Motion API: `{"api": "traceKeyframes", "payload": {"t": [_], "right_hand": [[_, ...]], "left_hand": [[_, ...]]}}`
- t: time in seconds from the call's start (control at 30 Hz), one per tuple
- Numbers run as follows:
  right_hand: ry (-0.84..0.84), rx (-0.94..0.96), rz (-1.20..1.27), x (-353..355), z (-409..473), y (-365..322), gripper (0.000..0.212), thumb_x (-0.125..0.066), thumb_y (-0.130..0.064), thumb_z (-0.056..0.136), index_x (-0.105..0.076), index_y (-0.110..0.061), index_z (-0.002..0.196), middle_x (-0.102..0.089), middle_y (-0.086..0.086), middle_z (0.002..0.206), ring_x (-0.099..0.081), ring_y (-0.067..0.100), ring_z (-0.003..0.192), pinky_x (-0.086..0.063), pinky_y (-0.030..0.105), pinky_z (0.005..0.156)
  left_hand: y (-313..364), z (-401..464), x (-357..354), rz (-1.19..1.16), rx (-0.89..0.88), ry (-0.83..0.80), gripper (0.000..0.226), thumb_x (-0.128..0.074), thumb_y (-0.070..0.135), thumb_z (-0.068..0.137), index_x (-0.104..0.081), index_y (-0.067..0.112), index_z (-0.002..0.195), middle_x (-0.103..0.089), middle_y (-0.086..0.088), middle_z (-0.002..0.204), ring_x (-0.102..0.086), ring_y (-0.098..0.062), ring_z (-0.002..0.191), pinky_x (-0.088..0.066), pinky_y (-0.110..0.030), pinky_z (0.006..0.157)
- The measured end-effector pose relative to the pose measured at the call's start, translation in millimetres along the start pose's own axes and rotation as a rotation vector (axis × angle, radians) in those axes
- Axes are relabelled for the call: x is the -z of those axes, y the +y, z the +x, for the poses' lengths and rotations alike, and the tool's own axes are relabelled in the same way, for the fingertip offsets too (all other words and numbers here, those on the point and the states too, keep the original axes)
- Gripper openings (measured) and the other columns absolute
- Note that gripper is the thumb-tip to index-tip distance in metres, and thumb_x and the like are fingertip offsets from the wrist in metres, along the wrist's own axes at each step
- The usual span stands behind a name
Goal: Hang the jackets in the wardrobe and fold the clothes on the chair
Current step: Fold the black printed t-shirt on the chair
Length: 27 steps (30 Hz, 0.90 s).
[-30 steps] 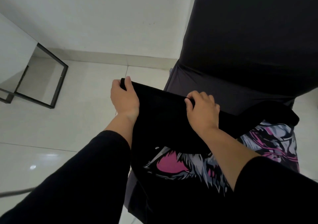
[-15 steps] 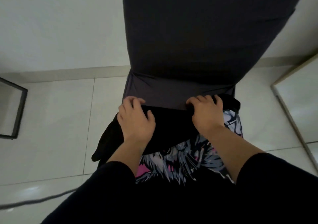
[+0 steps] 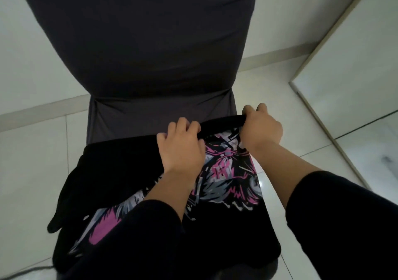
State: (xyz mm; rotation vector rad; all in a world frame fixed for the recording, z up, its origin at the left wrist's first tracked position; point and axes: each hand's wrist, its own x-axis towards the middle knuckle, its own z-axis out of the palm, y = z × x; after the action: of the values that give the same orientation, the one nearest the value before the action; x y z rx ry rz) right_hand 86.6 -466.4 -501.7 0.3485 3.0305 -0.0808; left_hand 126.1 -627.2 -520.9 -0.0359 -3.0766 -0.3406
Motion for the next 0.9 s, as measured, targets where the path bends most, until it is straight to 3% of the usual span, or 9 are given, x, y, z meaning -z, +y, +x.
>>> {"api": "traceKeyframes", "payload": {"t": [0.17, 0.27, 0.37, 0.47, 0.57, 0.63, 0.73, 0.83, 0.9], "right_hand": [[0.166, -0.215, 0.479, -9, -25, 6, 0.015, -0.052, -0.018, 0.091, -0.038, -0.017, 0.097, -0.053, 0.002, 0.086, -0.049, 0.024, 0.064, -0.032, 0.031, 0.053], [0.208, 0.072, 0.455, -35, -61, 5, 0.024, -0.053, -0.034, 0.093, -0.050, -0.016, 0.077, -0.052, -0.002, 0.073, -0.050, 0.021, 0.068, -0.041, 0.032, 0.059], [0.229, 0.316, 0.315, -59, -70, 2, 0.024, -0.048, -0.028, 0.086, -0.066, -0.020, 0.100, -0.059, 0.002, 0.099, -0.054, 0.025, 0.093, -0.043, 0.036, 0.076], [0.091, 0.276, 0.270, -59, -57, -3, 0.037, -0.042, -0.027, 0.088, -0.058, -0.024, 0.122, -0.049, 0.004, 0.129, -0.039, 0.029, 0.121, -0.033, 0.039, 0.095], [0.030, 0.090, 0.357, -52, -46, -4, 0.032, -0.047, -0.016, 0.086, -0.057, -0.015, 0.117, -0.047, 0.005, 0.122, -0.039, 0.029, 0.116, -0.033, 0.037, 0.091], [0.068, -0.162, 0.627, -46, -47, 0, 0.029, -0.044, -0.007, 0.085, -0.061, -0.012, 0.108, -0.055, 0.005, 0.110, -0.050, 0.029, 0.105, -0.040, 0.038, 0.084], [0.180, -0.474, 0.959, -35, -45, 10, 0.023, -0.038, -0.014, 0.094, -0.057, -0.017, 0.107, -0.061, 0.003, 0.095, -0.061, 0.025, 0.091, -0.046, 0.034, 0.074], [0.279, -0.285, 0.789, -22, -31, 13, 0.026, -0.044, -0.033, 0.095, -0.056, -0.017, 0.112, -0.057, 0.004, 0.107, -0.054, 0.022, 0.100, -0.046, 0.035, 0.081], [0.127, -0.229, 0.733, -20, -13, 13, 0.035, -0.053, -0.036, 0.092, -0.056, -0.012, 0.116, -0.057, 0.005, 0.109, -0.054, 0.022, 0.102, -0.045, 0.035, 0.084]], "left_hand": [[13, 4, 8, -0.071, -0.027, 0.080, 0.020, -0.039, 0.029, 0.098, -0.048, 0.024, 0.115, -0.055, 0.005, 0.111, -0.050, -0.018, 0.103, -0.034, -0.035, 0.086], [18, 2, 11, -0.089, -0.086, 0.141, 0.019, -0.040, 0.027, 0.096, -0.051, 0.022, 0.111, -0.058, 0.003, 0.103, -0.054, -0.020, 0.094, -0.038, -0.036, 0.078], [23, -2, 16, -0.196, -0.264, 0.205, 0.022, -0.037, 0.026, 0.095, -0.055, 0.018, 0.105, -0.057, 0.000, 0.090, -0.057, -0.021, 0.074, -0.044, -0.033, 0.056], [19, -12, 15, -0.259, -0.454, 0.233, 0.020, -0.043, 0.020, 0.093, -0.059, 0.017, 0.106, -0.055, -0.002, 0.085, -0.053, -0.020, 0.067, -0.044, -0.031, 0.047], [10, -23, 5, -0.224, -0.545, 0.188, 0.021, -0.045, 0.021, 0.095, -0.064, 0.016, 0.101, -0.054, -0.001, 0.080, -0.053, -0.020, 0.067, -0.046, -0.035, 0.050], [6, -29, -1, -0.182, -0.493, 0.103, 0.027, -0.041, 0.029, 0.096, -0.064, 0.018, 0.102, -0.057, 0.001, 0.085, -0.057, -0.019, 0.071, -0.048, -0.035, 0.055], [10, -35, -4, -0.146, -0.413, -0.117, 0.031, -0.045, 0.032, 0.095, -0.055, 0.026, 0.124, -0.060, 0.007, 0.109, -0.058, -0.016, 0.098, -0.043, -0.030, 0.077], [19, -39, -13, -0.093, -0.418, -0.225, 0.044, -0.049, 0.023, 0.094, -0.045, 0.033, 0.137, -0.055, 0.009, 0.119, -0.050, -0.013, 0.112, -0.036, -0.026, 0.084], [23, -41, -16, -0.090, -0.413, -0.239, 0.044, -0.048, 0.022, 0.095, -0.046, 0.034, 0.137, -0.054, 0.008, 0.119, -0.049, -0.013, 0.112, -0.035, -0.025, 0.083]]}}
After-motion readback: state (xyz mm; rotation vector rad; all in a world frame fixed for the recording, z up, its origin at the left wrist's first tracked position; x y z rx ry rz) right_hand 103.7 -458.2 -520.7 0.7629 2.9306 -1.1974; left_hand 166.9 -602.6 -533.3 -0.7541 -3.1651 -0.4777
